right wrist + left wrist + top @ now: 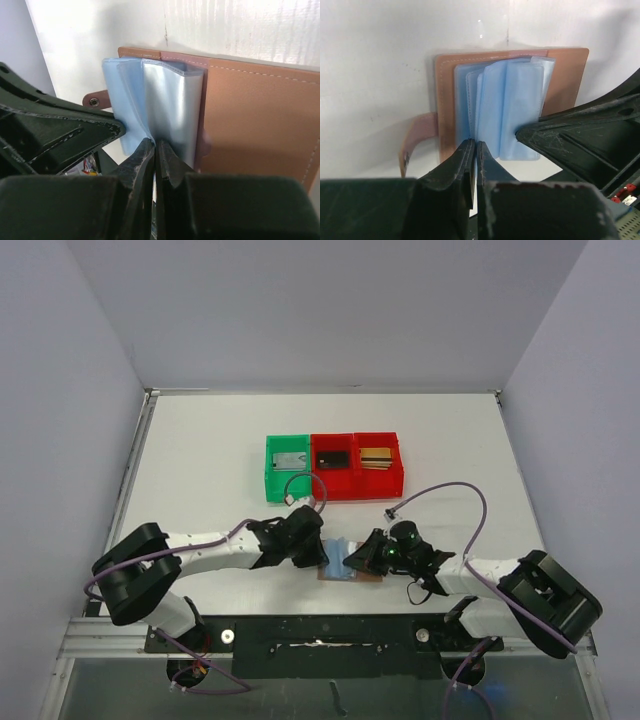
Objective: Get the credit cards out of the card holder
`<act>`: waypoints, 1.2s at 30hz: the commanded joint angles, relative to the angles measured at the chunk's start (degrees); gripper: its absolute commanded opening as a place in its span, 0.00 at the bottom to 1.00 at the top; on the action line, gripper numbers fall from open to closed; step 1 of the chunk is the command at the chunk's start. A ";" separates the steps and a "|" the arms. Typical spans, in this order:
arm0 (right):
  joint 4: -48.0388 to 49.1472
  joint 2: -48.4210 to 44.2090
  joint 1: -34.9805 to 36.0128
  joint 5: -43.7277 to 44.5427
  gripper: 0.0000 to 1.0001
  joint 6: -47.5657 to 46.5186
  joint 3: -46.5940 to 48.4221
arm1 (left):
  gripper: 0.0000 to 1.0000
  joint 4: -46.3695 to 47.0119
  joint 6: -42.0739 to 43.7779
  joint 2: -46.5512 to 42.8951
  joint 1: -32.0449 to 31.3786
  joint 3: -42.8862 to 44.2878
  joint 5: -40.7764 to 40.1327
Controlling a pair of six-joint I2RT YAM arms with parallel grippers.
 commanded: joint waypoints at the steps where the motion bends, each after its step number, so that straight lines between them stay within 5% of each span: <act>1: -3.28 -3.05 0.33 2.77 0.02 -1.53 1.79 | 0.00 -12.15 4.43 2.43 -1.98 7.99 -8.66; 11: -17.67 -12.70 0.63 12.12 0.05 -0.64 1.97 | 0.00 -29.85 4.26 12.27 -8.68 20.36 -23.81; 19: -23.93 -12.94 0.74 13.90 0.08 -0.98 1.78 | 0.00 -34.06 3.47 17.84 -12.04 26.98 -27.51; 23: -27.33 -12.86 0.86 15.74 0.18 -1.52 2.90 | 0.00 -32.43 2.20 15.32 -11.94 24.42 -26.26; 30: -33.21 -21.30 0.88 19.41 0.58 -3.92 5.89 | 0.00 -27.12 1.34 7.82 -10.76 18.05 -23.02; 36: -38.43 -26.35 1.04 22.30 0.56 -6.74 9.97 | 0.04 -23.97 1.19 3.10 -8.90 14.78 -20.92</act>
